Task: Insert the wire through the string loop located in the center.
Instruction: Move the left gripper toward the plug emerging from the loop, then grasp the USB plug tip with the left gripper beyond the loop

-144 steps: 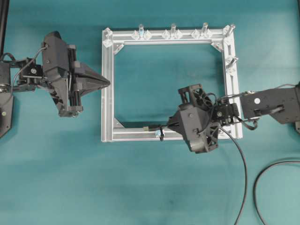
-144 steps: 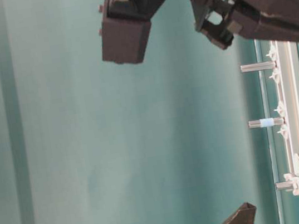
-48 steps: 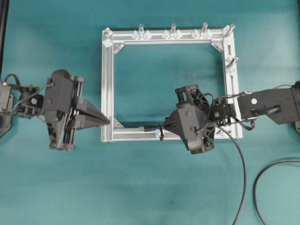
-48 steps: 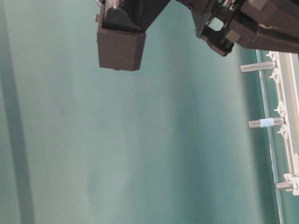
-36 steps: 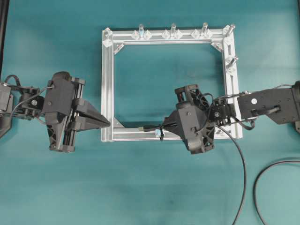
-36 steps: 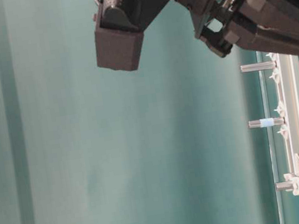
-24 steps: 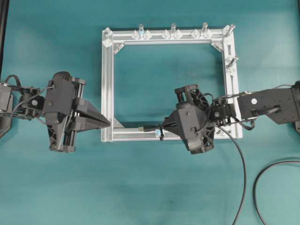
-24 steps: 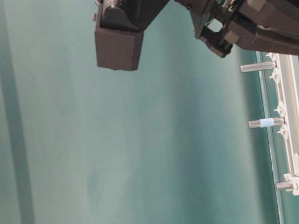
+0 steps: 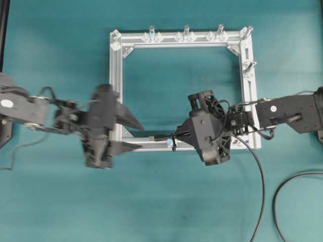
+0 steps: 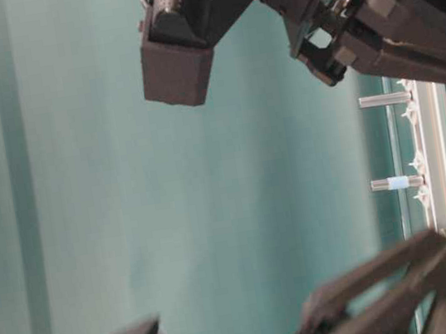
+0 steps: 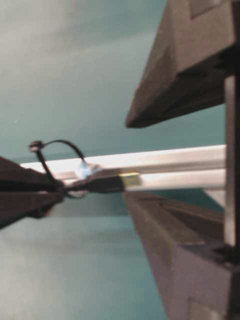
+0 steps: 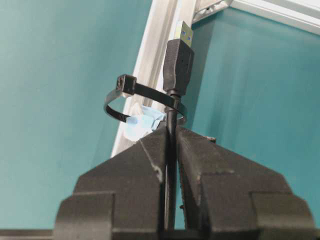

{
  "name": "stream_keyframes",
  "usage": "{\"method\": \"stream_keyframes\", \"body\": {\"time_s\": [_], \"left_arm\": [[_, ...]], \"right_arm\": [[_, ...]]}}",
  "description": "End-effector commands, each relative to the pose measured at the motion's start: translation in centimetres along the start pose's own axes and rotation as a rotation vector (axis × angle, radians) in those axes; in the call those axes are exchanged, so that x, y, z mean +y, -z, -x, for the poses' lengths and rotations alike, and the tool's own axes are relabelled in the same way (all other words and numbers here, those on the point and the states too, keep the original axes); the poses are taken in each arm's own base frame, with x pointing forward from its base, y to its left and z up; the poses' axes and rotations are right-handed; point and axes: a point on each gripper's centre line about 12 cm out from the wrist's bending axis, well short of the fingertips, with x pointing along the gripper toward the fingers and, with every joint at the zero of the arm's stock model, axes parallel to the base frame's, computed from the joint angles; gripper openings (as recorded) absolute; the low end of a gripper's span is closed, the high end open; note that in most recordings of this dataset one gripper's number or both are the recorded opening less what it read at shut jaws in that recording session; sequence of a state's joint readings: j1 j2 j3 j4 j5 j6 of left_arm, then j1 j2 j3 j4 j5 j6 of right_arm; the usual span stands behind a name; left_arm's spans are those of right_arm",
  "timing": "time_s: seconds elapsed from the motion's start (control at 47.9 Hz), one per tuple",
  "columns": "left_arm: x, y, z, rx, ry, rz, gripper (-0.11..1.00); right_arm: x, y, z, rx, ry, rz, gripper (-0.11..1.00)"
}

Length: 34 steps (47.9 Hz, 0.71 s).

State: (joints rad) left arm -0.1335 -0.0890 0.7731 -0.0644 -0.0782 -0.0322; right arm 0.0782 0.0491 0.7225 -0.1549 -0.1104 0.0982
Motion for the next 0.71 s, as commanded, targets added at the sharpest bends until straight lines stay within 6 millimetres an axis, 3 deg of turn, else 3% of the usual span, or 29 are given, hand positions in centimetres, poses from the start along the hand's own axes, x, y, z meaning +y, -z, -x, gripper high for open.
{"method": "stream_keyframes", "body": {"time_s": [0.0,0.188,0.438,0.689], "left_arm": [[-0.6,-1.5,-1.5,-0.020,0.012,0.002,0.64],[-0.7,-1.3,-3.1,0.004,0.012,0.000,0.63],[-0.2,0.1,-3.0,0.080,0.000,0.006,0.64],[0.0,-0.2,-2.9,0.078,-0.006,0.008,0.64]], "right_arm": [[-0.1,-1.1,0.3,-0.040,0.001,0.000,0.07],[-0.1,-1.2,0.3,-0.043,0.001,0.000,0.07],[-0.1,-1.2,0.3,-0.060,-0.001,0.000,0.07],[-0.1,-1.2,0.3,-0.060,-0.001,0.001,0.07]]}}
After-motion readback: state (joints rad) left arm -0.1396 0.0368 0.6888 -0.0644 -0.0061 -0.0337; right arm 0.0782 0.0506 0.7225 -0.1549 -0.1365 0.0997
